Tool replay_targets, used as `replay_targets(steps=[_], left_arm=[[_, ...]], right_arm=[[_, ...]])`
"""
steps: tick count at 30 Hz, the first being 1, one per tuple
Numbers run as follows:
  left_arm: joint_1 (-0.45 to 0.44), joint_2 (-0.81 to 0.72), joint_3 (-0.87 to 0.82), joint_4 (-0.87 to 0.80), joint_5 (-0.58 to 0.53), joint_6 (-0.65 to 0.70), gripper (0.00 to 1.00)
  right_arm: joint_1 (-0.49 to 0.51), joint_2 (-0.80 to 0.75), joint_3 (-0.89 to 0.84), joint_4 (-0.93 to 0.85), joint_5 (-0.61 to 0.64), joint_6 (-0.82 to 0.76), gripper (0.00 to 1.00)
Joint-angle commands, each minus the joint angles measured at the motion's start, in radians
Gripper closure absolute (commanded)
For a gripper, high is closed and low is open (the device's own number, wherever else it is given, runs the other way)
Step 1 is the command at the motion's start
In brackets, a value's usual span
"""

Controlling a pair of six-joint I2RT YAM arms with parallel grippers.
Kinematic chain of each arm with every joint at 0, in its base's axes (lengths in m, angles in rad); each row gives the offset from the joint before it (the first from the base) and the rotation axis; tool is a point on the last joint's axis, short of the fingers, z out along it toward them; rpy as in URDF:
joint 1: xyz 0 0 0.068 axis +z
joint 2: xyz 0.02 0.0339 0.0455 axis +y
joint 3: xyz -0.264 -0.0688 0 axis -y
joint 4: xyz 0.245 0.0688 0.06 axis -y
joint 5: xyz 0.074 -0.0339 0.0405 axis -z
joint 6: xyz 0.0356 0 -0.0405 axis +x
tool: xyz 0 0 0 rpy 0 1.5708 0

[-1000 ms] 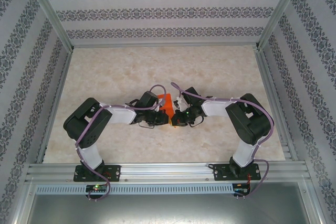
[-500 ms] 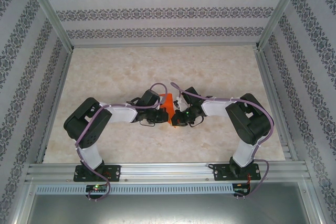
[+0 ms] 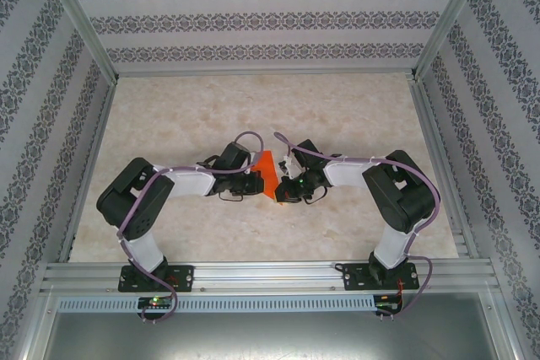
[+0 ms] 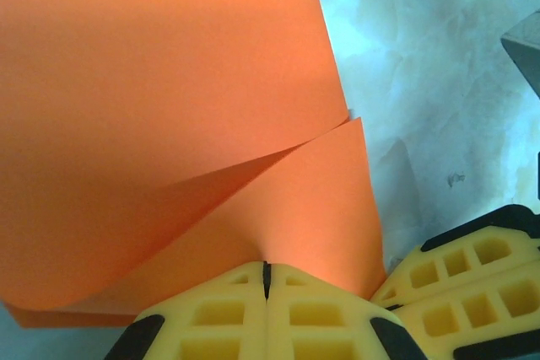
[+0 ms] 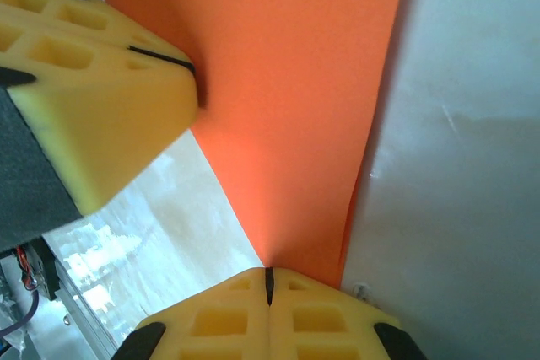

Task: Fold a paper plane with a square sheet of paper (fold left side to right side)
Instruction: Third fold the triangle at the center of the table.

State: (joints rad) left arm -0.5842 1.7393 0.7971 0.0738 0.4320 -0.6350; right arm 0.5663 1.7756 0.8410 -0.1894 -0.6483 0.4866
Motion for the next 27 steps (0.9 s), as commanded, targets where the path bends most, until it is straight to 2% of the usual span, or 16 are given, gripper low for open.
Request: replay_targets(steps=[1, 15, 27], left_arm=[[0.07, -0.009, -0.045, -0.025, -0.13, 0.05, 1.0], [0.195, -0.007, -0.079, -0.001, -0.131, 0.111, 1.0], [0.279, -0.061, -0.035, -0.075, -0.1, 0.162, 0.97]], right_arm=[[-0.013, 0.055, -0.033, -0.128, 0.132, -0.026, 1.0], [-0.013, 0.048, -0.047, -0.116, 0.1, -0.032, 1.0], [-0.014, 0.016, -0.049, -0.078, 0.059, -0.027, 1.0]])
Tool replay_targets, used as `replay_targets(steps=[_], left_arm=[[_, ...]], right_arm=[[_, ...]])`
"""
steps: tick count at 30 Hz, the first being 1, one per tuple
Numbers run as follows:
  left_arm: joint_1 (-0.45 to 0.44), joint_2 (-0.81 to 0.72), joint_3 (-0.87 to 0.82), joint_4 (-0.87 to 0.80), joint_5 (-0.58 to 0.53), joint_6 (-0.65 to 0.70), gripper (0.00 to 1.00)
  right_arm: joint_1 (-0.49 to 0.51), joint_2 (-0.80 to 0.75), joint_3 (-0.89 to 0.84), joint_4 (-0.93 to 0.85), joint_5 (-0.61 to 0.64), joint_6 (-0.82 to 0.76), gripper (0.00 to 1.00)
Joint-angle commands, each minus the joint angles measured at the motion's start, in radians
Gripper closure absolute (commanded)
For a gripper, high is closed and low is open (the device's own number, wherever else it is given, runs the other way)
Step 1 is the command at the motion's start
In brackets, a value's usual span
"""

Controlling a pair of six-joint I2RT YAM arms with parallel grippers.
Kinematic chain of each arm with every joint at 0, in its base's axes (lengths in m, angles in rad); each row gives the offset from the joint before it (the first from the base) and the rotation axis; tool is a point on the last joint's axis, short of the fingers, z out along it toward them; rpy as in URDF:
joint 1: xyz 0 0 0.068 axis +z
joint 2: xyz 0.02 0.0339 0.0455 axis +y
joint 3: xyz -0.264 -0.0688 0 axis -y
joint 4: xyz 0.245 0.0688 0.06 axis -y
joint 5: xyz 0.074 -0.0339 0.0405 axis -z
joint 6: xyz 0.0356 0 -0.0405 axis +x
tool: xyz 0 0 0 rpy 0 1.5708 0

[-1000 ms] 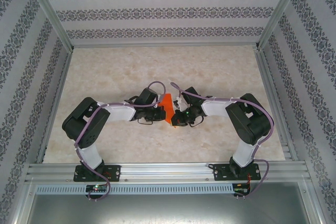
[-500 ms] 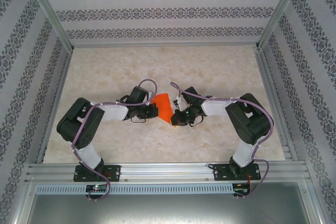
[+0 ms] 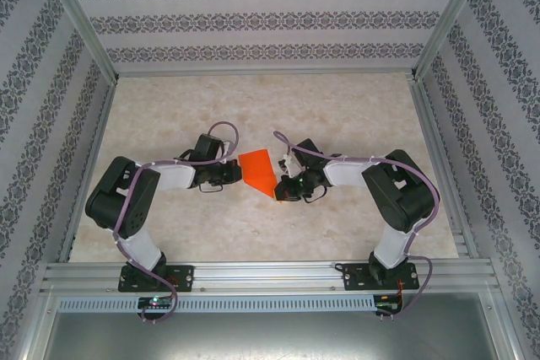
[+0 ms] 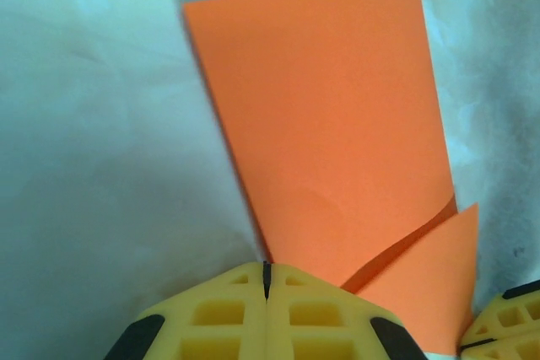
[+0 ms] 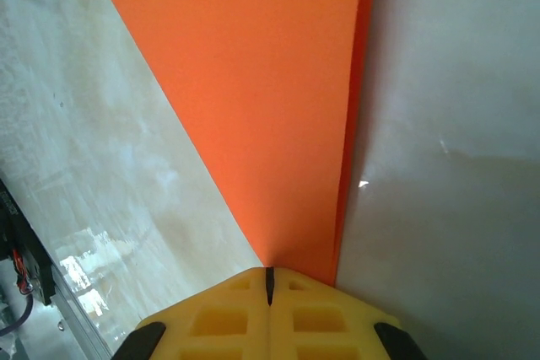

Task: Fold a paper plane with a square sheet of paper (fold left side to right side)
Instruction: Third fold the triangle at the center of the table, then fourth fold the wing at the center of the table.

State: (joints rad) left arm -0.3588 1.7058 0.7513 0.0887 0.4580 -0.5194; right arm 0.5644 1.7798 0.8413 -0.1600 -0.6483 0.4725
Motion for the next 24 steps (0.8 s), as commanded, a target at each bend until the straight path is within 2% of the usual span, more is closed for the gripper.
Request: replay_targets(steps=[1, 5, 12, 16, 20, 24], left_arm=[[0.057, -0.043, 0.013, -0.093, -0.12, 0.045, 0.96], [0.062, -0.138, 0.005, -0.113, -0.091, 0.016, 0.85], [0.06, -0.286, -0.09, -0.075, 0.018, -0.164, 0.59], [0.039, -0.302, -0.158, 0.016, 0.087, -0.284, 0.5], [0.003, -0.301, -0.18, 0.045, 0.09, -0.348, 0.44], [-0.027, -0.291, -0.18, 0.061, 0.071, -0.377, 0.41]], right_arm=[[-0.011, -0.002, -0.052, -0.091, 0.048, -0.01, 1.0], [-0.017, -0.099, -0.061, -0.034, 0.033, -0.008, 0.98], [-0.065, -0.231, -0.059, 0.004, 0.115, -0.085, 0.67], [-0.09, -0.212, -0.043, 0.077, 0.085, -0.131, 0.51], [-0.085, -0.119, 0.01, 0.111, 0.02, -0.17, 0.48], [-0.084, -0.034, 0.048, 0.155, -0.002, -0.163, 0.54]])
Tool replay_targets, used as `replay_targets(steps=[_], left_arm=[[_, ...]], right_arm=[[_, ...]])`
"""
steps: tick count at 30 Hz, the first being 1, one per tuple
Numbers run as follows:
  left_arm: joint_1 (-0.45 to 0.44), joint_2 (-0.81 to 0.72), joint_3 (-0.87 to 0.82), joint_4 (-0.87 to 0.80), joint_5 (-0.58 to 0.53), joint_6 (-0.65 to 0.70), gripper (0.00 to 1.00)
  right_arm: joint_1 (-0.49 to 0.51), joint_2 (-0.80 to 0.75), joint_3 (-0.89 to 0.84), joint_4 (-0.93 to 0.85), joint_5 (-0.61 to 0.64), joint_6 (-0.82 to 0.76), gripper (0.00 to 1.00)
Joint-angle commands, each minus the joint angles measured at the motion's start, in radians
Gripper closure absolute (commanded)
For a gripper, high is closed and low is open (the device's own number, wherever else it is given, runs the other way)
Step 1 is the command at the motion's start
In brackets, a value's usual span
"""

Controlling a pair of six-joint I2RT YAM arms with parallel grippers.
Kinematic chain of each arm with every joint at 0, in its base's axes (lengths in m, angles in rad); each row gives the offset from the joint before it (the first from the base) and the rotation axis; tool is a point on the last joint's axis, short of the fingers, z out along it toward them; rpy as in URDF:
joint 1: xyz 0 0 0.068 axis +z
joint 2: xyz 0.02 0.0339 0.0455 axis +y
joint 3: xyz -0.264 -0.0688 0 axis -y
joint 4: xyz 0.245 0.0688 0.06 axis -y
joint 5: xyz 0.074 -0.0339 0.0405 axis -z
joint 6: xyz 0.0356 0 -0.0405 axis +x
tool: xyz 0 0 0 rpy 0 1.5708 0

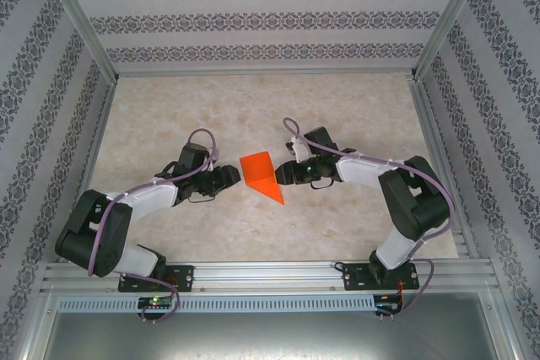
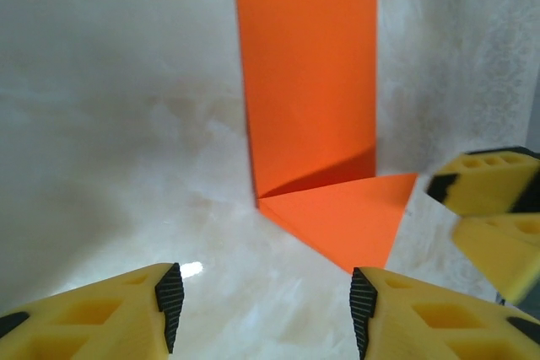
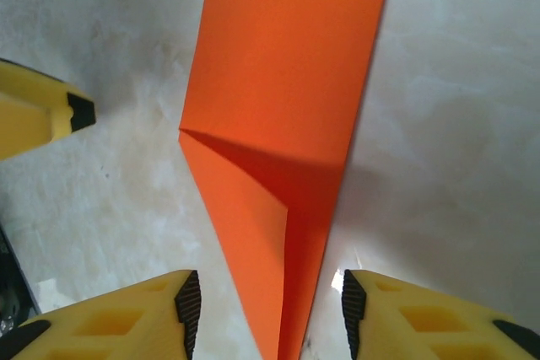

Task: Fold a paper plane with a square sheet of paper (fold left side to right side)
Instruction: Fourth fold the wing at the center of the table.

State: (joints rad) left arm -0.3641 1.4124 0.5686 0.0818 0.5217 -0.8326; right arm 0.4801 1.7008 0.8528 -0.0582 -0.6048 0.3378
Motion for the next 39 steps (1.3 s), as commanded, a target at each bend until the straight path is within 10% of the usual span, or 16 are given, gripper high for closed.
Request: replay_targets(steps=[1, 14, 34, 39], left_arm=[[-0.026, 0.008, 0.005, 0.07, 0.005, -0.069, 0.41], [-0.089, 0.115, 0.075, 0.076, 0.001, -0.073, 0.4], [-0.152, 0.261, 0.192, 0.119, -0.004, -0.088, 0.45], [-0.153, 0.279, 0.22, 0.126, -0.002, -0.093, 0.49]], right_arm=[[0.001, 0.063, 0.045, 0.058, -0.057, -0.026, 0.57], [-0.02, 0.099, 0.039, 0.074, -0.06, -0.023, 0.99], [-0.038, 0.085, 0.018, 0.067, -0.07, -0.032, 0.99], [-0.041, 0.018, -0.006, 0.066, -0.009, -0.036, 0.78]])
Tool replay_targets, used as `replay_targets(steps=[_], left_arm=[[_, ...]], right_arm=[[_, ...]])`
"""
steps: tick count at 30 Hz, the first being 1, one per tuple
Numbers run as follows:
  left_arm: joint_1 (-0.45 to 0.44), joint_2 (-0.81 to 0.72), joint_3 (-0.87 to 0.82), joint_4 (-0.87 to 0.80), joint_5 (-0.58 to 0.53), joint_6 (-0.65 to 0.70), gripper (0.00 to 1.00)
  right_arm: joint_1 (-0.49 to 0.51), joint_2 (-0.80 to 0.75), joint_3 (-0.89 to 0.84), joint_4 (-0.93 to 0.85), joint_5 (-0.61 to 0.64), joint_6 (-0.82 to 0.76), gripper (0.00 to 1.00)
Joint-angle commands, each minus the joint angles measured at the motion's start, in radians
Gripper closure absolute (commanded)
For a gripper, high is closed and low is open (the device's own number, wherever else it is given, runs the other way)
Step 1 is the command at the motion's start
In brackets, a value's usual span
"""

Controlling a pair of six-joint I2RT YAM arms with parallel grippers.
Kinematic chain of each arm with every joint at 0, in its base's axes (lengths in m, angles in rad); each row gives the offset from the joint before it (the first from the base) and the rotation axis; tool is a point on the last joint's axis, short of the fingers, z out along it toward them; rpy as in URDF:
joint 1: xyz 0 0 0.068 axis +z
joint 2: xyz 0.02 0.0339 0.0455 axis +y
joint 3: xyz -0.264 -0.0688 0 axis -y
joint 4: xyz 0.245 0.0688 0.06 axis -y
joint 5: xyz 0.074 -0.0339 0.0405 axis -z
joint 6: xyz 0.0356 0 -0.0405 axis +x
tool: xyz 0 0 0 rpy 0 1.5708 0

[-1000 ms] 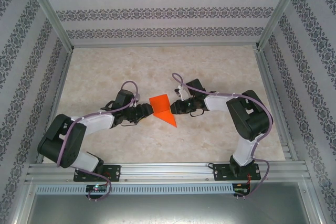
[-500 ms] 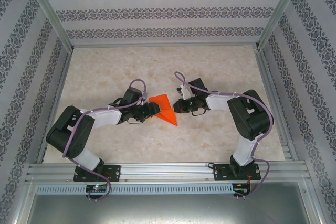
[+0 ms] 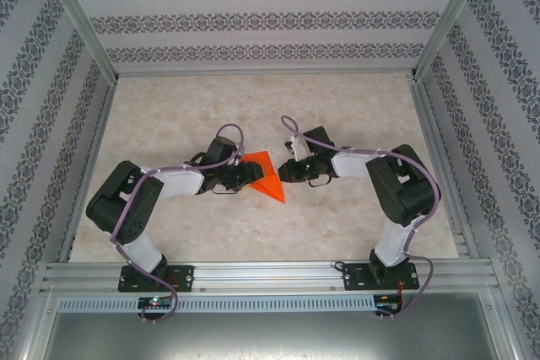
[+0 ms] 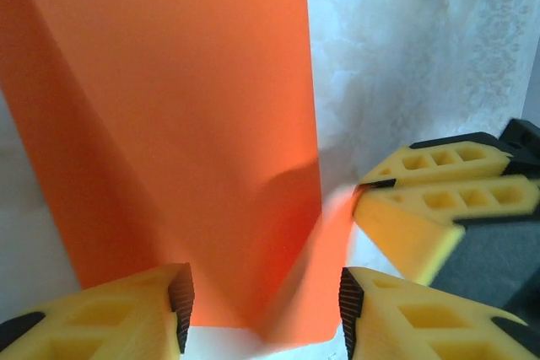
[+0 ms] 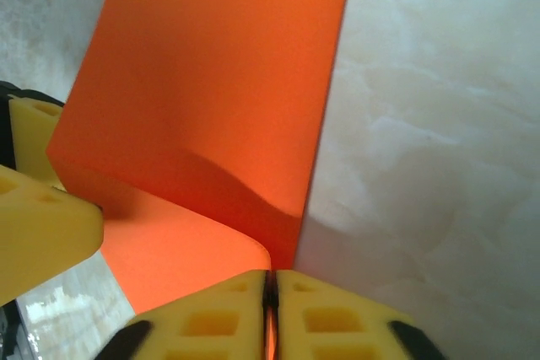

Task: Fold a paper plane with a square sheet of paper (fold left side to right side)
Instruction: Fourth fold the wing at the center of the table.

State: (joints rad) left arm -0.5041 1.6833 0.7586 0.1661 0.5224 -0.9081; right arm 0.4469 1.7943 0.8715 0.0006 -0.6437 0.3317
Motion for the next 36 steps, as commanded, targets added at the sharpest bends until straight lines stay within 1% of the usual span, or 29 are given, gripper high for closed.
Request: replay_targets(steps=[1, 4, 7, 10, 14, 17, 22, 29, 36], left_arm=[[-0.013, 0.009, 0.035, 0.042, -0.002, -0.018, 0.5], [-0.014, 0.007, 0.05, 0.039, 0.005, -0.023, 0.53], [-0.016, 0.003, 0.065, 0.018, 0.007, -0.024, 0.54], [-0.017, -0.006, 0.072, 0.003, 0.004, -0.029, 0.54], [-0.018, -0.016, 0.08, -0.021, -0.002, -0.039, 0.54], [-0.016, -0.019, 0.09, -0.034, -0.001, -0.048, 0.54], [-0.017, -0.019, 0.103, -0.056, -0.001, -0.067, 0.54], [-0.017, -0.017, 0.111, -0.061, 0.003, -0.081, 0.56], [-0.016, -0.009, 0.129, -0.074, 0.014, -0.081, 0.56]], right_arm=[[-0.007, -0.101, -0.039, 0.007, 0.06, -0.037, 0.72], [-0.008, -0.193, -0.087, -0.004, 0.156, -0.06, 0.58], [0.019, -0.288, -0.147, 0.004, 0.222, -0.086, 0.51], [0.103, -0.372, -0.198, -0.001, 0.321, -0.131, 0.48], [0.238, -0.438, -0.279, 0.079, 0.448, -0.146, 0.42], [0.332, -0.42, -0.29, 0.112, 0.546, -0.164, 0.42], [0.427, -0.352, -0.27, 0.15, 0.688, -0.201, 0.41], [0.464, -0.26, -0.212, 0.137, 0.786, -0.239, 0.42], [0.479, -0.217, -0.182, 0.128, 0.824, -0.269, 0.45]])
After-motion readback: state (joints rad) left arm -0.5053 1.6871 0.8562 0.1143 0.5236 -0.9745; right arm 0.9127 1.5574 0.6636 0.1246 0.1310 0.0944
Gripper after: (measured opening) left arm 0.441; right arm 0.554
